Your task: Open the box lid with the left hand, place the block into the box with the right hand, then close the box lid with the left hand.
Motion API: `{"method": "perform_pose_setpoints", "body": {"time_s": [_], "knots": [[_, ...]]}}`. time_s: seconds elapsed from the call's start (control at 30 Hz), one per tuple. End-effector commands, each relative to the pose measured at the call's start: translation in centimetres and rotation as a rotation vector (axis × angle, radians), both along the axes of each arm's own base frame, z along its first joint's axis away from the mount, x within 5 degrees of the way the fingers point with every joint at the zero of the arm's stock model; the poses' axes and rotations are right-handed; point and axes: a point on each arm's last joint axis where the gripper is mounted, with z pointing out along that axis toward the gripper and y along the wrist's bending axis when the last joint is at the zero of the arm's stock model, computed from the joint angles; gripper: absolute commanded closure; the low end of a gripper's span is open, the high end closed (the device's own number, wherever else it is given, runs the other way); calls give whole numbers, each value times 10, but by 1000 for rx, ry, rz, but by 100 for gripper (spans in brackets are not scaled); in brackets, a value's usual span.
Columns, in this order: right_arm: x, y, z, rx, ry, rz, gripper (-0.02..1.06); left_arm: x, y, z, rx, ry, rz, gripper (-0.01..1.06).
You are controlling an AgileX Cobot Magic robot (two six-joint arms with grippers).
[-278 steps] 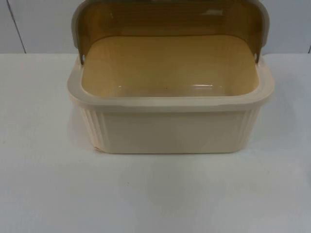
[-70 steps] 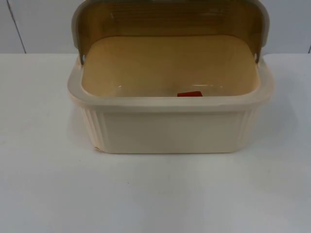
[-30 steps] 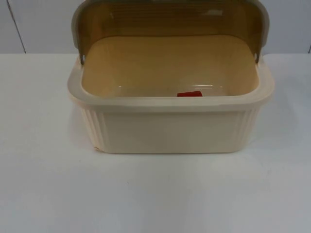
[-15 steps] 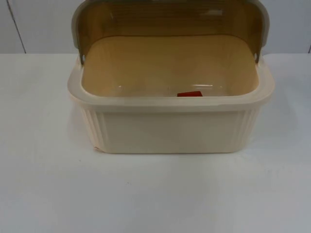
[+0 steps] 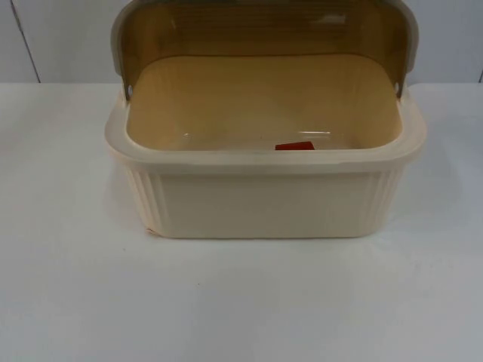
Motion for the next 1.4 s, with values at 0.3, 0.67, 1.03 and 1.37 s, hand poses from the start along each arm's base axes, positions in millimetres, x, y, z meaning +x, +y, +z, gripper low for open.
{"method": "perform_pose_setpoints", "body": {"time_s": [0.3, 0.67, 1.03, 1.37], "knots": [[-3, 0, 3, -9, -10, 3, 0, 8, -66, -56, 503, -56, -313, 0], [-3, 0, 3, -7, -15, 2, 0, -1, -83, -75, 397, 110, -417, 27], [-3, 1, 3, -1, -14, 4, 0, -1, -83, -76, 334, 151, -391, 105], [-3, 1, 3, 2, -14, 4, 0, -1, -88, -100, 321, 290, -440, 105]]}}
